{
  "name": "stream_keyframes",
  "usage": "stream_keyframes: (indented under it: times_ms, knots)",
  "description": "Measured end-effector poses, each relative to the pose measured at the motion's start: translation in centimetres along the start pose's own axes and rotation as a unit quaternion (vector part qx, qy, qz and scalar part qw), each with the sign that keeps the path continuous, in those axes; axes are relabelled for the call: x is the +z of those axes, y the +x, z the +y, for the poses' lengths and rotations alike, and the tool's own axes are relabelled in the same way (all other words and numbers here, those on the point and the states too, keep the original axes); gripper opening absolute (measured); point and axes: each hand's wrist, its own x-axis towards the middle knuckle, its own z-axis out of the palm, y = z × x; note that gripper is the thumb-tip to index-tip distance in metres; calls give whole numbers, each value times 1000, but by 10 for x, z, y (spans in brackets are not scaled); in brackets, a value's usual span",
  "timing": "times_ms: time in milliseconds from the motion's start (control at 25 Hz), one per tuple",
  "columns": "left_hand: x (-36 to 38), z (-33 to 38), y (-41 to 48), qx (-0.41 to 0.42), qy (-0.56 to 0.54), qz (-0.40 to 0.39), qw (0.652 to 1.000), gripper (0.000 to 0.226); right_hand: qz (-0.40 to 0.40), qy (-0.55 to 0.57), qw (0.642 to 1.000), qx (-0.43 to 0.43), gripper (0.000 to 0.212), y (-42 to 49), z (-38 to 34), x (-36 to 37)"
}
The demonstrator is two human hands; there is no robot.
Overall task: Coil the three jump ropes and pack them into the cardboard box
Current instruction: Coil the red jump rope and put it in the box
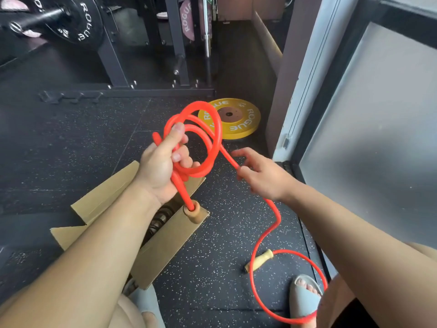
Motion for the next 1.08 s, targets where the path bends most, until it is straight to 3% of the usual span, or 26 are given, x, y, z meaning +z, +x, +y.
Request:
stream_keyframes:
  times_ms: [80, 120, 200, 280, 360, 600, 720, 840, 960, 1080]
  knots:
    - [1, -6, -5, -33, -3, -108, 994, 31, -64, 207, 975, 52, 37, 1, -7, 12]
    - [0, -8, -8, -44, -9, -156, 987, 32, -102, 317, 941, 57, 48, 2, -9, 16]
    - [-1, -9, -11, -63, -40, -235, 969, 35, -186, 479, 857, 32, 96, 2, -11, 19]
    - [-2, -9, -13, -81, -70, -278, 955, 42, -221, 512, 830, -16, 131, -1, -14, 22]
    - [-5, -11, -12, -88, -34, -283, 954, 40, -212, 493, 843, -38, 141, -5, -18, 25]
    - [7, -14, -16, -42, 121, -139, 982, 34, -165, 467, 867, -60, 144, -3, -16, 20]
    - [7, -15, -10, 2, 253, -64, 965, 24, -134, 459, 877, -40, 142, -3, -17, 25]
    - [-2, -14, -1, 37, 402, -16, 915, 14, -113, 473, 873, -25, 129, -4, -20, 29]
    - [-3, -21, 2, 95, 548, 20, 831, 5, -100, 475, 874, -21, 129, -1, -18, 35]
    - [6, -29, -1, 142, 643, 105, 745, 7, -76, 450, 888, -54, 117, -5, -20, 40]
